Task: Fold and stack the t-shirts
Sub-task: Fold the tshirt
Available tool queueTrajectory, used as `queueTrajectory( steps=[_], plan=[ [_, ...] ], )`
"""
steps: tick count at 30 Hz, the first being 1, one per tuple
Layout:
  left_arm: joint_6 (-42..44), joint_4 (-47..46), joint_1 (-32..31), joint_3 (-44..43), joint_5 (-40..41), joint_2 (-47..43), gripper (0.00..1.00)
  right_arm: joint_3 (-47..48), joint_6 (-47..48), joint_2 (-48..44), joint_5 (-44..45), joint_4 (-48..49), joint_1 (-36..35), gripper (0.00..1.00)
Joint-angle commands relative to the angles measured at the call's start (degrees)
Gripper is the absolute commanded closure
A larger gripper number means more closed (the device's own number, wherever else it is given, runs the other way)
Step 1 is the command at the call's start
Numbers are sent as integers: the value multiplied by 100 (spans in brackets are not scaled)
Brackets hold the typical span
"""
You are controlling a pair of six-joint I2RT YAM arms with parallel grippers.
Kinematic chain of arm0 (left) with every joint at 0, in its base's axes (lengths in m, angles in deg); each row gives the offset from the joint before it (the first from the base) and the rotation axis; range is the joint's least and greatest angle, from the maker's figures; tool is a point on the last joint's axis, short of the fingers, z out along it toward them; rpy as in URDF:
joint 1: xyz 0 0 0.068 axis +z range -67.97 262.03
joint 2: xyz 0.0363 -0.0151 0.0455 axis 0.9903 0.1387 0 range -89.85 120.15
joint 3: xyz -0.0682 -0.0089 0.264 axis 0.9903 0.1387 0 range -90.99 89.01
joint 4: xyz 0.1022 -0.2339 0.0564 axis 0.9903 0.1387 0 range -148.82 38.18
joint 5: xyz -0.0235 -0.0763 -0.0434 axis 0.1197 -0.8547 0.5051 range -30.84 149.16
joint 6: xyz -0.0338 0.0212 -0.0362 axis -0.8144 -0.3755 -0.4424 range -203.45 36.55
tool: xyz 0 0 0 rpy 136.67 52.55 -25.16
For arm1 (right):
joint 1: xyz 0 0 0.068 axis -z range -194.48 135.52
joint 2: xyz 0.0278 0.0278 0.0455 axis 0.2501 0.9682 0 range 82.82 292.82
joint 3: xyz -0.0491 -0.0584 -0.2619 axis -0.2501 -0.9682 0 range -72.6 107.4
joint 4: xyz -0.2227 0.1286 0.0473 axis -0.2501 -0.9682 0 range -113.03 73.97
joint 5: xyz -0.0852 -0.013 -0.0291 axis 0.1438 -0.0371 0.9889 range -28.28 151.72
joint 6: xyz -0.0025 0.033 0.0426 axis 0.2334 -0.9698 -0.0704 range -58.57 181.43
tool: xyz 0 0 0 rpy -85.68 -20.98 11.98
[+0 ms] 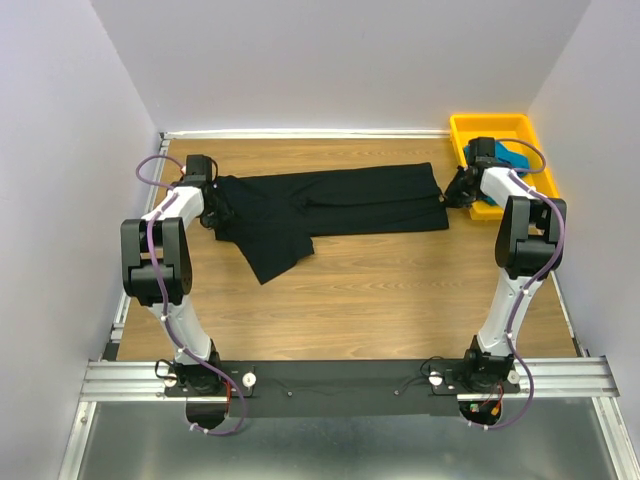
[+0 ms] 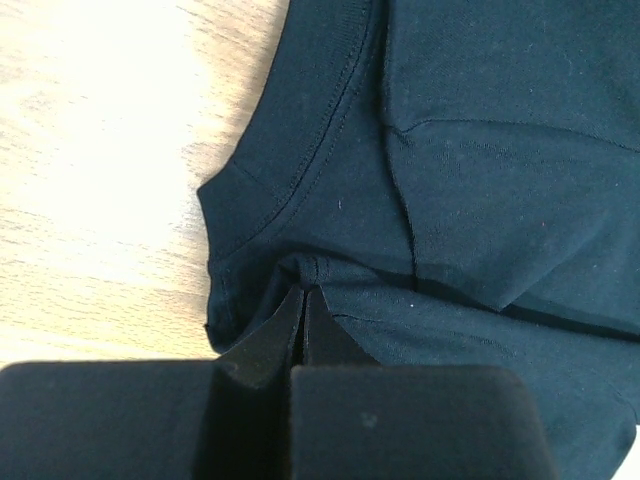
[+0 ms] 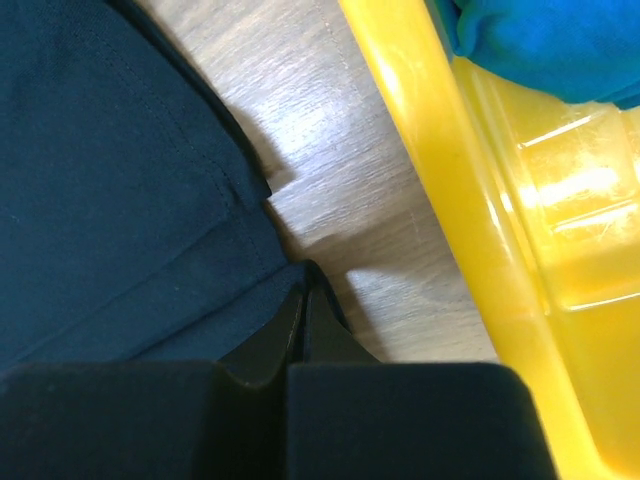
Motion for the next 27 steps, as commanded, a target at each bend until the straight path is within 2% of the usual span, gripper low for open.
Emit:
queueTrajectory(
  steps=[1, 4, 5, 7, 8, 10, 11, 13, 15, 17, 19, 20, 23, 27],
  plan=[
    [-88, -157, 64, 88, 367, -255, 100, 164, 129, 73, 197, 249, -16, 99],
    [-114, -184, 64, 114, 411, -369, 85, 243, 270, 108, -49, 276, -60, 93],
    [-123, -201, 56, 123, 411, -491, 71, 260, 296, 91, -171, 276, -86, 86],
    [-97, -236, 47, 185, 455, -623, 54, 287, 367, 3, -242, 276, -209, 75],
    [-71, -236, 38, 202, 490, -772, 37, 278, 376, -50, -243, 284, -262, 65],
    [-62, -193, 29, 299, 499, -931, 26, 269, 437, -164, -234, 276, -412, 59],
    [-44, -184, 21, 438, 499, -1132, 21, 261, 472, -286, -182, 267, -621, 52],
    [8, -175, -23, 649, 455, -1500, 19, 208, 577, -506, -181, 267, -780, 44],
    [70, -149, -93, 991, 394, -1756, 19, 138, 665, -655, -373, 284, -991, 42],
    [131, -113, -190, 1238, 245, -1976, 19, 33, 736, -744, -742, 293, -1132, 42],
    [149, -52, -314, 1633, 192, -2258, 19, -47, 762, -745, -1567, 337, -1360, 42],
    [123, -26, -601, 1905, 35, -2415, 19, -169, 771, -736, -2066, 372, -1553, 42],
    [97, -34, -814, 2240, -72, -2548, 19, -415, 701, -701, -2474, 635, -1940, 43],
    [88, -43, -1051, 2557, -221, -2487, 25, -671, 517, -481, -3019, 1152, -2669, 43]
  ],
)
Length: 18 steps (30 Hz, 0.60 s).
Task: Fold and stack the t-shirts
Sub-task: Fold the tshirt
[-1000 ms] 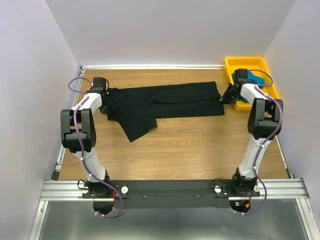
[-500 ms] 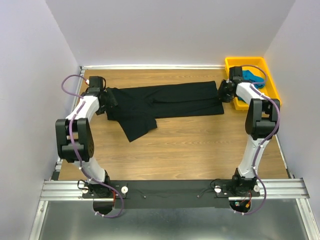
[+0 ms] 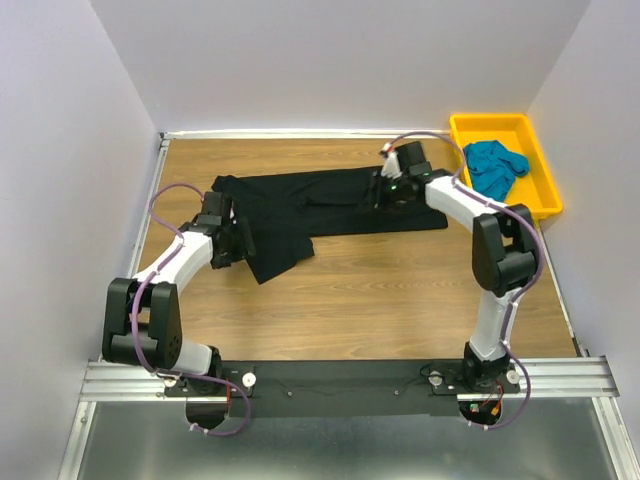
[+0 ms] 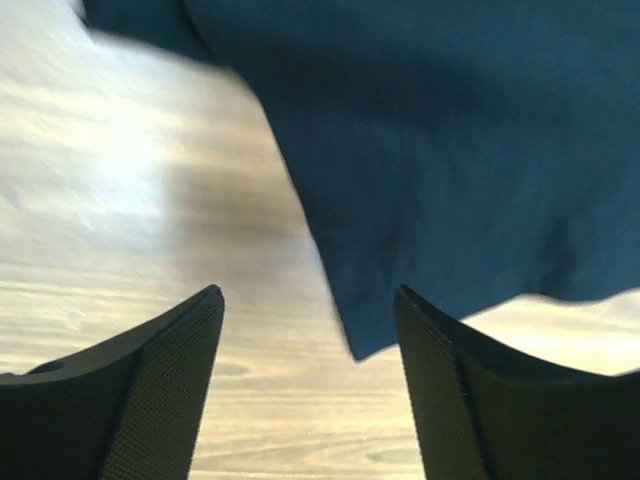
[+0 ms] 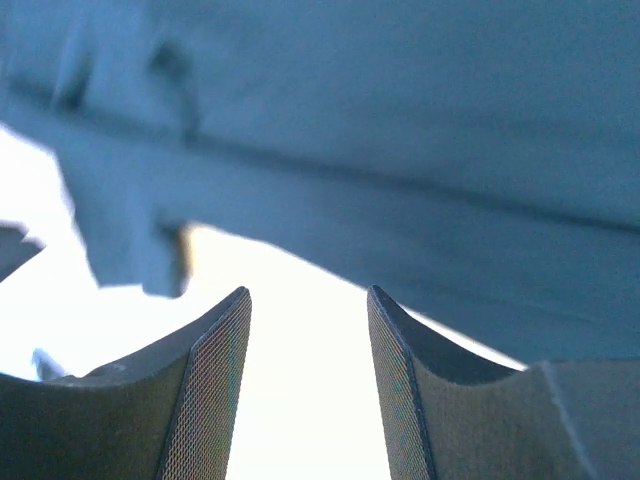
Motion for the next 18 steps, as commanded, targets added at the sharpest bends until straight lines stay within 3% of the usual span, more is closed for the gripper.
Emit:
queueTrajectory(
  steps=[1, 12, 16, 18],
  plan=[
    [5, 5, -177, 234, -285, -22, 26, -328, -220, 292, -1035, 590, -590, 43],
    [-66, -224, -749, 463, -672, 558, 36, -320, -739, 1005, -1554, 1523, -1381, 44],
    [-48, -206, -881, 472, -698, 708, 44, -346, -827, 1119, -1563, 1646, -1478, 44],
    [-48, -189, -942, 489, -664, 769, 54, -363, -854, 1163, -1624, 1698, -1548, 44]
  ],
)
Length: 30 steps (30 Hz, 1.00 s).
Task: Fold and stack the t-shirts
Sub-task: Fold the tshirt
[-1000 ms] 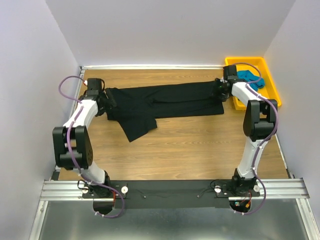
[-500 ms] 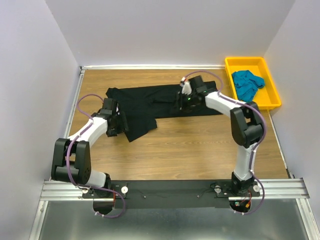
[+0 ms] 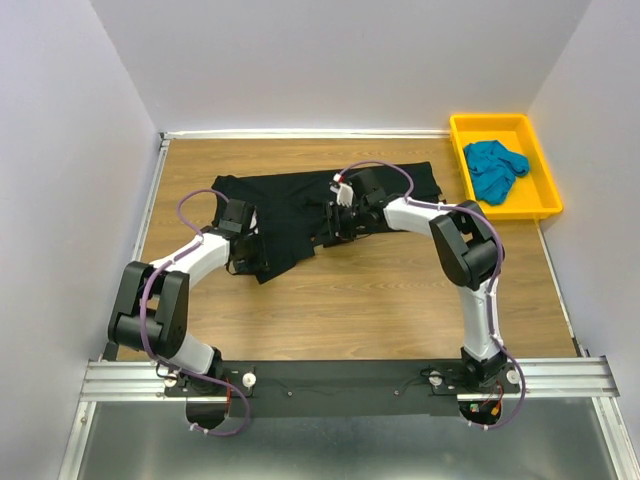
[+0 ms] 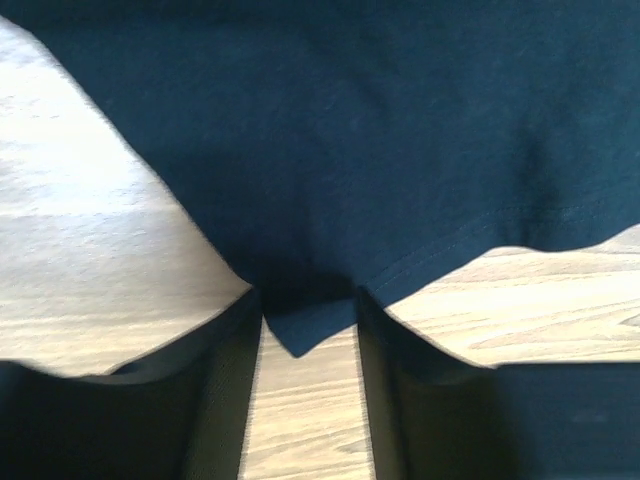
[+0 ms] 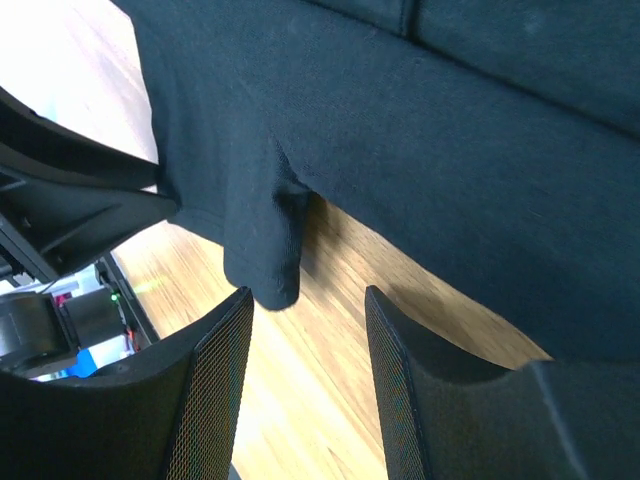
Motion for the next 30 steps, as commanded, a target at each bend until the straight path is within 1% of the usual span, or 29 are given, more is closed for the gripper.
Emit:
queueTrajectory(
  steps=[1, 2, 4, 5, 7, 8, 10, 11, 12, 13, 15, 20, 25, 29, 30],
  plan=[
    [-44, 118, -162, 175, -172, 334, 59, -71, -165, 184, -267, 333, -184, 44],
    [-35, 135, -171, 184, -163, 343, 67, -71, -165, 210, -285, 333, -211, 44],
    [-35, 135, -171, 201, -171, 343, 74, -80, -165, 237, -338, 350, -281, 44],
    [-35, 126, -180, 192, -180, 343, 82, -80, -165, 272, -338, 359, -299, 44],
    [-26, 135, -171, 175, -163, 334, 91, -71, -165, 290, -346, 377, -334, 45],
    [-26, 144, -171, 149, -163, 326, 100, -45, -165, 307, -346, 385, -352, 49],
    [-9, 153, -180, 52, -154, 308, 100, 8, -183, 307, -347, 394, -352, 58],
    [-17, 144, -171, 8, -128, 282, 100, 34, -191, 299, -346, 403, -352, 71],
    [-26, 161, -171, -97, -93, 273, 100, 61, -200, 299, -329, 403, -352, 78],
    [-35, 170, -171, -167, -40, 247, 100, 105, -200, 299, -311, 412, -352, 84],
    [-52, 153, -154, -404, 66, 185, 100, 245, -200, 299, -259, 403, -352, 92],
    [-18, 56, 66, -1019, 338, 255, 100, 605, -279, 412, -153, 394, -352, 94],
    [114, -268, 548, -1793, 426, 659, 100, 1238, -402, 702, 58, 385, -255, 94],
    [290, -682, 690, -2373, 338, 1089, 100, 1738, -508, 922, 154, 394, -123, 94],
    [386, -778, 699, -2522, 330, 1317, 100, 1827, -525, 1053, 163, 386, -114, 94]
  ],
)
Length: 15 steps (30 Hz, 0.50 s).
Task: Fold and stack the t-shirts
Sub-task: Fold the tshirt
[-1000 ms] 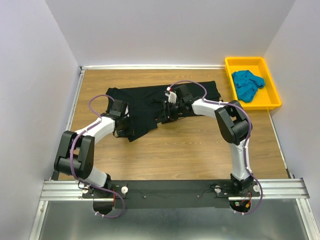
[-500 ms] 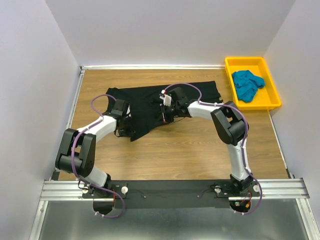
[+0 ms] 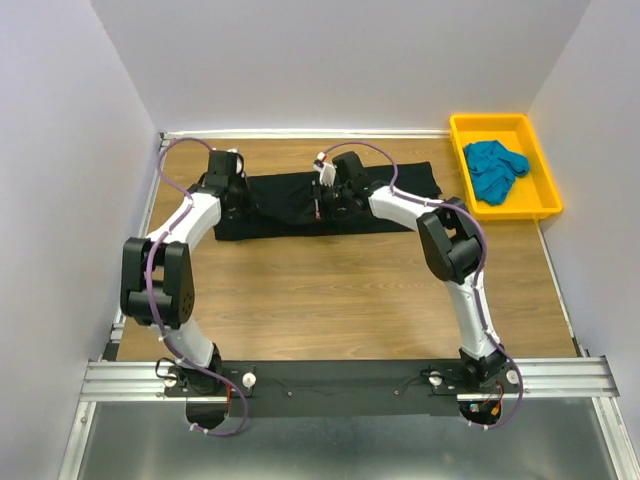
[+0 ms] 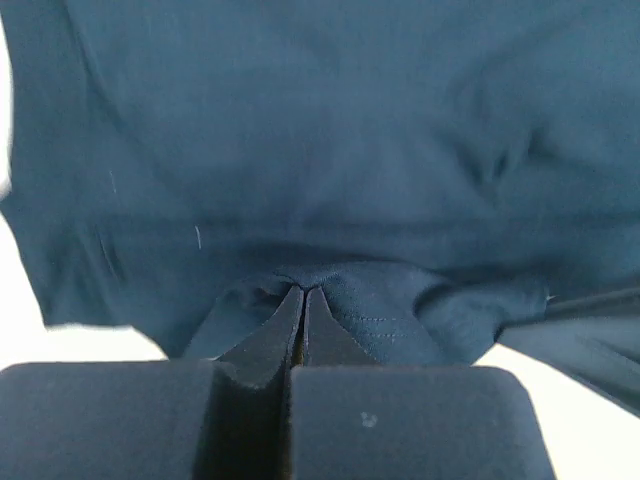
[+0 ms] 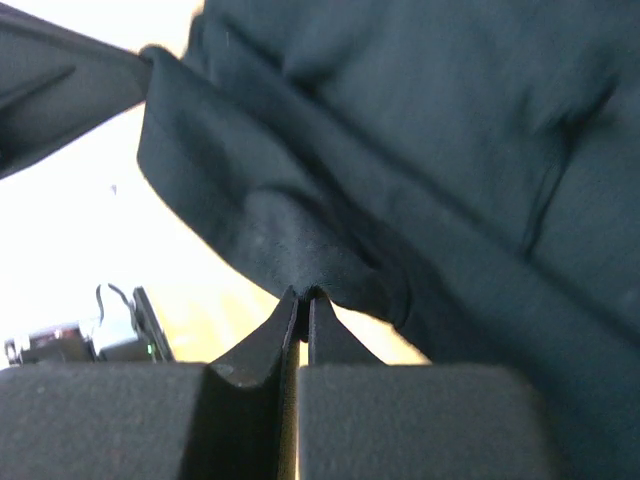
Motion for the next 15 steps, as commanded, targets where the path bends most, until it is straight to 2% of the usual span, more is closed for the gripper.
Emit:
queueTrajectory(
  steps=[1, 7, 15],
  plan=[
    [323, -488, 54, -649, 133, 516, 100, 629, -182, 433, 242, 58, 146, 94],
    [613, -760, 54, -1590, 150, 1273, 100, 1140, -341, 846, 330, 66, 233, 94],
    [684, -1033, 54, -2225, 106, 2055, 100, 1545, -499, 1163, 471, 66, 365, 93]
  ],
)
